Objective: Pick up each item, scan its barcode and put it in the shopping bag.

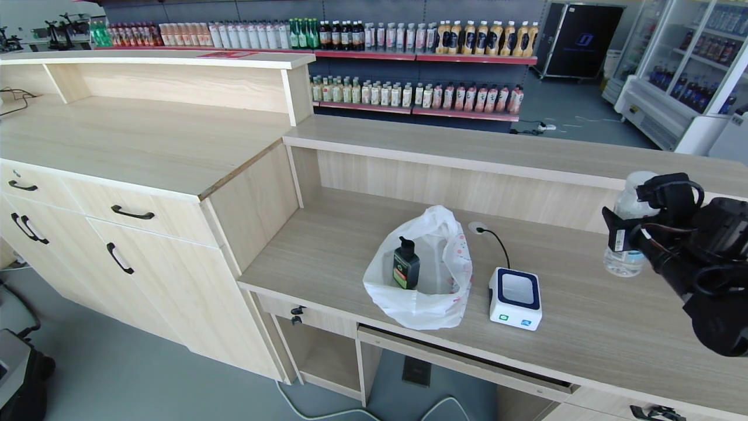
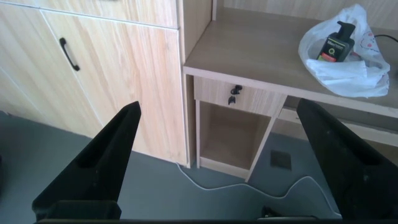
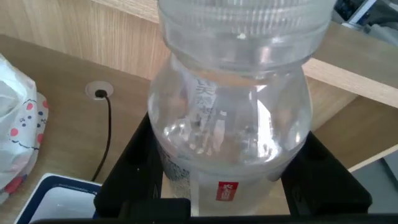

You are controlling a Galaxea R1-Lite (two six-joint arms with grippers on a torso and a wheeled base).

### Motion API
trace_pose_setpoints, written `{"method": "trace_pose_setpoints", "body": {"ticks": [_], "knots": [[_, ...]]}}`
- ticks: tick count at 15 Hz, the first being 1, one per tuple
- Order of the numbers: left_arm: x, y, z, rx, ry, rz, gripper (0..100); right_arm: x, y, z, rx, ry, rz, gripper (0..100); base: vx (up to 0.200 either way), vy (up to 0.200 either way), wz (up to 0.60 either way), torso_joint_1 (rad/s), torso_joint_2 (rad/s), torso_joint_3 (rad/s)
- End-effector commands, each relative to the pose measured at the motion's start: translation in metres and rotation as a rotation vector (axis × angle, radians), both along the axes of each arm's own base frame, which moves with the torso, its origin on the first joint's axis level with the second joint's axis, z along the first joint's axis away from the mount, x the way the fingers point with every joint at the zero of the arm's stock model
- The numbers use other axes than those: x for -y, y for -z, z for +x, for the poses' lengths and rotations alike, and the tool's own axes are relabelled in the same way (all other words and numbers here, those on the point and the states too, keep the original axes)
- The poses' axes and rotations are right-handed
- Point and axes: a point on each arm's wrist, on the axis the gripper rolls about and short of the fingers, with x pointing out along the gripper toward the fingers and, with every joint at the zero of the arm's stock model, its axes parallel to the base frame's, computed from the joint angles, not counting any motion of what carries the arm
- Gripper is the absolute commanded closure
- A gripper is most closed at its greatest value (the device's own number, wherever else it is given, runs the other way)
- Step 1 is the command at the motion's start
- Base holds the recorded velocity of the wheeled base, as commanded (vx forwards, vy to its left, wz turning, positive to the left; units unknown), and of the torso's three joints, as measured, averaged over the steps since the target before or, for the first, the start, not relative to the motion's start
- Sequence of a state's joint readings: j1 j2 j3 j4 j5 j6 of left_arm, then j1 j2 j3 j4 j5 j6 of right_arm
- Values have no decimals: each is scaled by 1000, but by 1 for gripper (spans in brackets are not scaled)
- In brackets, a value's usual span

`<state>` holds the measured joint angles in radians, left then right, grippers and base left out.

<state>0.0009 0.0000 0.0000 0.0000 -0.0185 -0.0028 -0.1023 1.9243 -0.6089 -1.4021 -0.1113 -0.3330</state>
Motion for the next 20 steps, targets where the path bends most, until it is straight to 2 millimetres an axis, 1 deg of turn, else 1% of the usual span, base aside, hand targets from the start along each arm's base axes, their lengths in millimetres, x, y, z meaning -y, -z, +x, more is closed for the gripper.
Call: {"method": "trace_pose_setpoints", "body": {"ticks": [1, 6, 8, 9, 10, 11, 13, 15, 17, 18, 19, 20], "knots": [[0, 0, 0, -2, -1, 0, 0, -5, -10, -10, 28, 32, -2, 100, 0, 0, 0, 0, 0, 0], [0, 0, 0, -2, -1, 0, 0, -6, -10, -12, 31, 100, -5, 100, 0, 0, 0, 0, 0, 0], [0, 0, 0, -2, -1, 0, 0, -3, -9, -13, 26, 83, -16, 100, 0, 0, 0, 0, 0, 0], [0, 0, 0, 0, -1, 0, 0, -4, -10, -13, 34, 57, -20, 100, 0, 0, 600, -2, 2, 2], [0, 0, 0, 0, -1, 0, 0, -11, -11, -12, 54, 20, -27, 100, 0, 0, 600, 2, 2, 2], [0, 0, 0, -2, -1, 0, 0, -17, -10, -10, 60, 2, -32, 100, 0, 0, 600, 2, -7, -2], [0, 0, 0, -2, -1, 0, 0, -22, -7, -7, 61, -13, -34, 100, 0, 0, 600, 7, 5, 2], [0, 0, 0, -2, -1, 0, 0, -26, -6, 0, 95, -33, -34, 100, 0, 0, 600, 7, 5, 2], [0, 0, 0, -2, -1, 0, 0, -27, 4, 15, 119, -51, 17, 100, 0, 0, 0, 0, 0, 0], [0, 0, 0, 0, -1, 0, 0, -27, 11, 25, 124, -62, 87, 100, 0, 0, 0, 0, 0, 0], [0, 0, 0, -2, -1, 0, 0, -27, 25, 37, 110, -73, 171, 100, 0, 0, 0, 0, 0, 0], [0, 0, 0, 0, -1, 0, 0, -27, 39, 48, 88, -79, 212, 100, 0, 0, 0, 0, 0, 0]]}}
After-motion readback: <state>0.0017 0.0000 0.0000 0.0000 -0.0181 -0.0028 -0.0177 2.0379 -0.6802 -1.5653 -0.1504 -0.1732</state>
